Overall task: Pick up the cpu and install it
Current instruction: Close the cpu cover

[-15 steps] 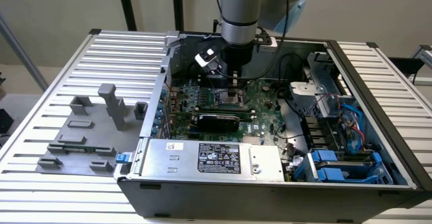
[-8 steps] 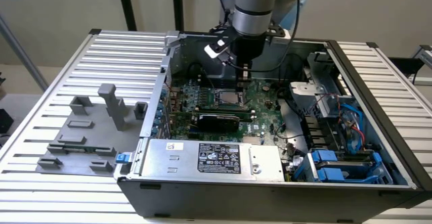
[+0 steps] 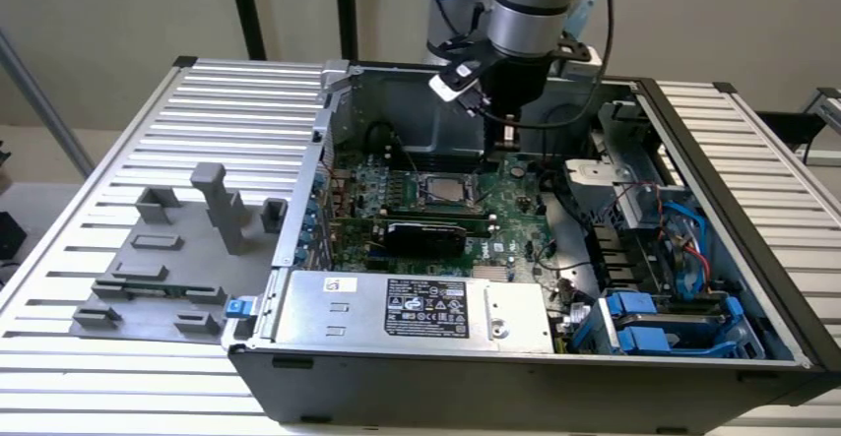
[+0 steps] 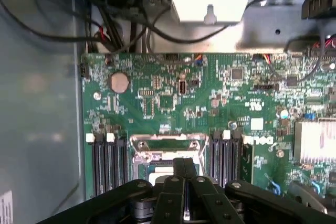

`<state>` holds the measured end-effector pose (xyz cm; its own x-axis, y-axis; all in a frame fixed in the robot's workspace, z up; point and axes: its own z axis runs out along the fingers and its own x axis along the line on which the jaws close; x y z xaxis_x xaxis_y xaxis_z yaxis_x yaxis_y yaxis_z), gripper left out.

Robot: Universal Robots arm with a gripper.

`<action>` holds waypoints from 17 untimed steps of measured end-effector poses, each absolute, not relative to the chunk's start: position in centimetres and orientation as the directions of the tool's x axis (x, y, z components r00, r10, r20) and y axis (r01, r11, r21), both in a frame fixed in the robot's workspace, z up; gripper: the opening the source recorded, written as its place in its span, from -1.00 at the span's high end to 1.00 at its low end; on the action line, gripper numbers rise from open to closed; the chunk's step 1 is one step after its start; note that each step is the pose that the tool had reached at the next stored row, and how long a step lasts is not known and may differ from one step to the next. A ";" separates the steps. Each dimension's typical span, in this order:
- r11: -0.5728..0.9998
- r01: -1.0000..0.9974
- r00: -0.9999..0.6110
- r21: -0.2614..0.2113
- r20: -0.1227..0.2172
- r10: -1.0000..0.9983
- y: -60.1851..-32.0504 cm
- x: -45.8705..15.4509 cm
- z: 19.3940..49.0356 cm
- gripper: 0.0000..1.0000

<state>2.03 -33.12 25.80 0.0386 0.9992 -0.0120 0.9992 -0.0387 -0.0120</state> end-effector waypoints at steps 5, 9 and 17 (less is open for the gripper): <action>-0.039 0.999 0.039 -0.024 -0.012 0.999 -33.2 4.1 27.1 0.79; -0.039 0.999 0.038 -0.034 -0.010 0.999 -33.2 6.1 27.4 0.79; -0.039 0.999 0.038 -0.034 -0.010 0.999 -33.2 6.2 26.0 0.79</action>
